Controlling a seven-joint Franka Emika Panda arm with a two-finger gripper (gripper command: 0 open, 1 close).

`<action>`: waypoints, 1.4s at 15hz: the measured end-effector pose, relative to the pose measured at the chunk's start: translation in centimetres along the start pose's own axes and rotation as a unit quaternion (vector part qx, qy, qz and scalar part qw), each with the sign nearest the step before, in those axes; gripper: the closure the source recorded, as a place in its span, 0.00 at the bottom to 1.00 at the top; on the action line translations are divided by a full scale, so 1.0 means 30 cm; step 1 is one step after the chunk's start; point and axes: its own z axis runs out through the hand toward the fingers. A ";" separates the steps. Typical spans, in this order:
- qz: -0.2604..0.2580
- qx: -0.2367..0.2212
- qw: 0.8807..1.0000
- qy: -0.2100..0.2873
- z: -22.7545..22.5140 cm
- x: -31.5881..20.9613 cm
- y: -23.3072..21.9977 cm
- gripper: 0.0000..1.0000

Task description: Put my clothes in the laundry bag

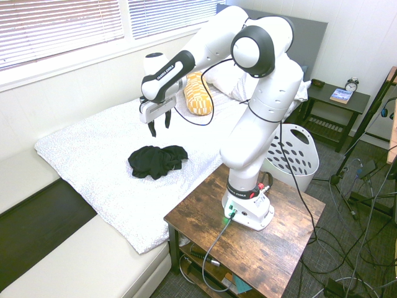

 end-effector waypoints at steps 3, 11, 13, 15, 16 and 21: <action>-0.018 -0.017 1.000 -0.001 0.066 0.101 -0.021 0.00; -0.091 -0.034 0.995 -0.017 0.399 0.369 -0.128 0.00; -0.104 -0.030 0.994 -0.029 0.482 0.430 -0.159 0.00; -0.101 -0.018 0.994 -0.038 0.550 0.473 -0.212 0.00; -0.096 -0.012 0.994 -0.042 0.583 0.487 -0.243 0.00; -0.078 -0.017 0.995 -0.059 0.790 0.539 -0.284 0.00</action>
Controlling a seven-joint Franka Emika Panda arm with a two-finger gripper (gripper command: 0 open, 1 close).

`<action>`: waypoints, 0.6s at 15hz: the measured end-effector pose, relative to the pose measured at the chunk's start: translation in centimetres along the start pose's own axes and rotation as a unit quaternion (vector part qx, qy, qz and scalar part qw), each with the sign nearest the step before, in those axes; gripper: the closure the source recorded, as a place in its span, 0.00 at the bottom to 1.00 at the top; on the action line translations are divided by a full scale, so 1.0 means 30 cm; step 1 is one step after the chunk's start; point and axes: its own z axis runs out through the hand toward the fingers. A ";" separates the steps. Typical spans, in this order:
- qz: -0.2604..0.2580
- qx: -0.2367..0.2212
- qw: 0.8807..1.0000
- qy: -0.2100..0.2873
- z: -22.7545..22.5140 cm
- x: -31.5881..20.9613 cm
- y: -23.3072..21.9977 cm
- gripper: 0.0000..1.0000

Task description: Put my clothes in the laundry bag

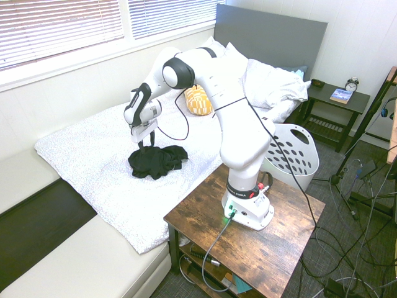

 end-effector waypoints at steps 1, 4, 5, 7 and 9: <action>0.002 0.000 1.000 -0.004 0.038 0.008 -0.007 0.00; 0.003 -0.005 1.000 -0.004 0.107 0.043 -0.022 0.00; 0.004 -0.007 1.000 -0.003 0.124 0.057 -0.024 0.00; 0.003 -0.009 1.000 0.000 0.153 0.087 -0.033 0.00; 0.001 -0.015 1.000 -0.008 0.181 0.096 -0.039 0.00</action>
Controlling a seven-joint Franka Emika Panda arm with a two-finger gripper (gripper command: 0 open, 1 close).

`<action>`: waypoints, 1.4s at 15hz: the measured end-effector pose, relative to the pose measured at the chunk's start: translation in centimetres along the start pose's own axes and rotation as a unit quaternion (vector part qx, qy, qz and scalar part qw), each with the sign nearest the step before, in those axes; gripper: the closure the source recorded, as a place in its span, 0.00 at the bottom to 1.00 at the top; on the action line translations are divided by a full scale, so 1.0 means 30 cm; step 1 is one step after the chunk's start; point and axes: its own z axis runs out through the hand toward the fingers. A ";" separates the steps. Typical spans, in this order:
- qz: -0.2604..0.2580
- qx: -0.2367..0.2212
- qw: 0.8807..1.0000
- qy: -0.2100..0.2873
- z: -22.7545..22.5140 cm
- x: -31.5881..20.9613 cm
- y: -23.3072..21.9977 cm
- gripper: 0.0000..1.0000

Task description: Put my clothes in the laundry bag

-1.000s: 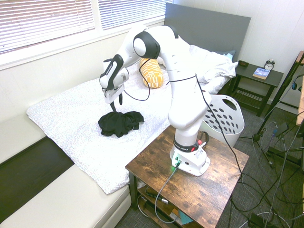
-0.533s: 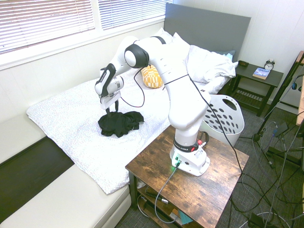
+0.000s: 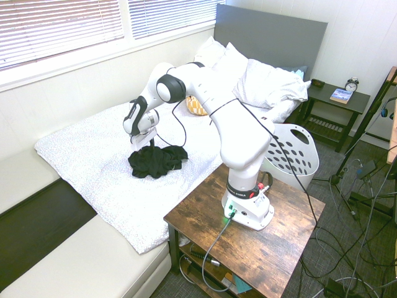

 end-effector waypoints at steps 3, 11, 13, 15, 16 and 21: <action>-0.011 -0.005 1.000 -0.011 0.018 -0.004 0.000 1.00; -0.011 -0.005 1.000 -0.014 0.018 -0.008 -0.009 1.00; -0.007 -0.003 1.000 -0.016 0.022 -0.008 -0.005 1.00; -0.002 -0.003 1.000 -0.017 0.024 -0.003 0.005 1.00; 0.000 -0.003 1.000 -0.017 0.026 0.000 0.012 1.00; 0.007 -0.002 1.000 -0.018 0.025 0.008 0.026 1.00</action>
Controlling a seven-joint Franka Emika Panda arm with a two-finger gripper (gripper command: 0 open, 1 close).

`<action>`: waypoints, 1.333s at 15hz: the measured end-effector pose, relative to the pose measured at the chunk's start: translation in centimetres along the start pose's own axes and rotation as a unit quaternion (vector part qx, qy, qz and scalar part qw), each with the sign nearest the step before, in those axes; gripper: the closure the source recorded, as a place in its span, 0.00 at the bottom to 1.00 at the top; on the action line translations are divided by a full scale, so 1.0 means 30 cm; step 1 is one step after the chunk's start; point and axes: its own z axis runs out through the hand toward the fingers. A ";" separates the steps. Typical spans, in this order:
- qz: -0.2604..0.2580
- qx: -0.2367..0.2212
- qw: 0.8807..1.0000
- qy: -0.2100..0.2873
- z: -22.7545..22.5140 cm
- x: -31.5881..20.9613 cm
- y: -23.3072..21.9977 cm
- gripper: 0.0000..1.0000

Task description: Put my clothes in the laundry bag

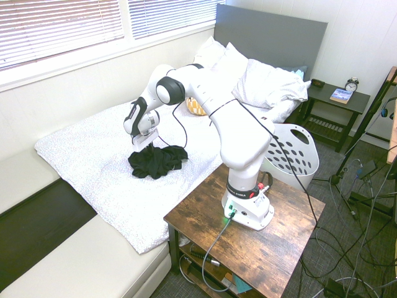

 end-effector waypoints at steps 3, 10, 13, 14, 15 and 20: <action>0.003 0.001 1.000 -0.001 -0.001 0.003 0.006 1.00; 0.013 0.002 1.000 -0.026 -0.120 0.008 0.015 1.00; 0.014 -0.005 0.998 -0.068 -0.291 -0.006 0.026 1.00; 0.013 -0.007 0.997 -0.080 -0.350 -0.009 0.031 1.00; 0.012 -0.008 0.996 -0.089 -0.405 -0.011 0.038 1.00; -0.006 -0.011 0.994 -0.108 -0.650 -0.017 0.070 1.00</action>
